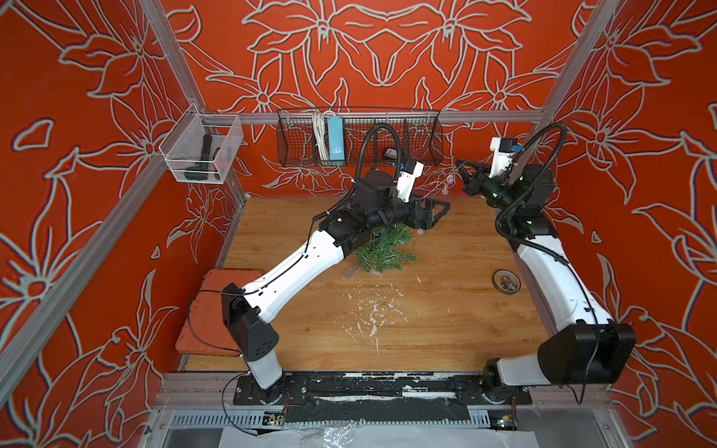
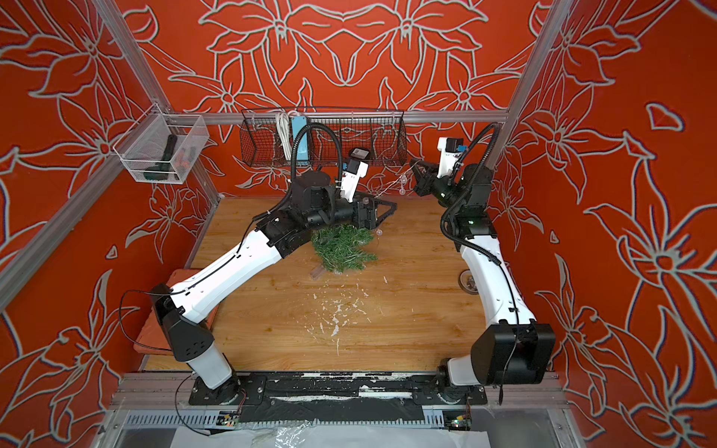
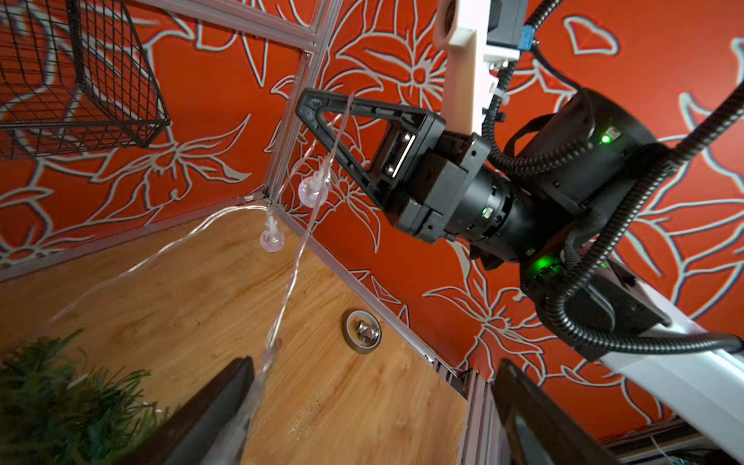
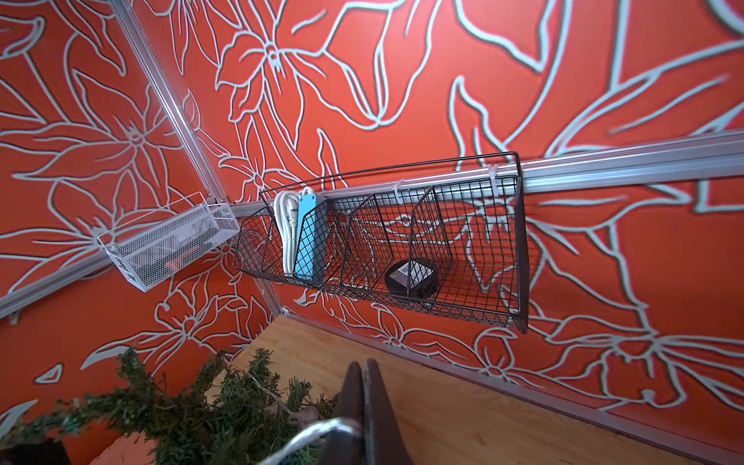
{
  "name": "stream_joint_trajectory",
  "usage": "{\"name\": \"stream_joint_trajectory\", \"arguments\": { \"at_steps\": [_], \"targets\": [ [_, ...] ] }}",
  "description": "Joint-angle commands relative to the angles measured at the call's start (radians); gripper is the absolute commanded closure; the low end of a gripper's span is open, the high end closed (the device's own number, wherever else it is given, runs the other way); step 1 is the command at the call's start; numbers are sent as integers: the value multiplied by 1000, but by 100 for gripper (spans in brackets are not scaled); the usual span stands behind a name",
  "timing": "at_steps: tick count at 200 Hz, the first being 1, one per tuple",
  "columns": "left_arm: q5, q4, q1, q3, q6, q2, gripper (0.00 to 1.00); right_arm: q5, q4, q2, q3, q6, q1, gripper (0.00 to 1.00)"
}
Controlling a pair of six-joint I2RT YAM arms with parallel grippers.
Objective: Remove string lights from the small christmas tree
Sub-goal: Remove the light string from the Christmas tree.
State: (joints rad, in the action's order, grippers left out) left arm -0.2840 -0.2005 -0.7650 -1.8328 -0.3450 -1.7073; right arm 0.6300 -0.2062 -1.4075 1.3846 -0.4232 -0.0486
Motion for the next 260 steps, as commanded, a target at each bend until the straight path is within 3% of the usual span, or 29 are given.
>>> {"name": "stream_joint_trajectory", "arguments": {
  "at_steps": [1,25,65,105,126,138,148,177,204,231,260],
  "targets": [
    [141,-11,-53,-10,127,51,8,-19,4,33,-13,21,10,100],
    [300,-2,-120,-19,258,47,7,-16,11,38,-14,17,10,100],
    [528,-41,-165,-89,331,-32,7,87,-146,31,-66,-105,12,100],
    [646,314,-192,107,495,37,5,100,-207,31,-87,-162,12,100],
    [698,540,-202,224,638,50,5,130,-218,37,-86,-168,12,100],
    [671,721,-213,330,729,73,2,132,-208,40,-84,-164,12,100],
    [617,772,-202,360,720,81,1,126,-189,45,-81,-153,12,100],
    [479,491,-109,182,411,54,1,111,-155,51,-75,-130,13,100],
    [393,630,-130,291,414,185,2,86,-99,25,-33,-87,12,100],
    [362,504,-120,206,435,240,7,77,-94,-26,22,-77,12,100],
    [250,420,59,185,347,265,8,81,-99,-102,90,-71,12,100]
  ]
}}
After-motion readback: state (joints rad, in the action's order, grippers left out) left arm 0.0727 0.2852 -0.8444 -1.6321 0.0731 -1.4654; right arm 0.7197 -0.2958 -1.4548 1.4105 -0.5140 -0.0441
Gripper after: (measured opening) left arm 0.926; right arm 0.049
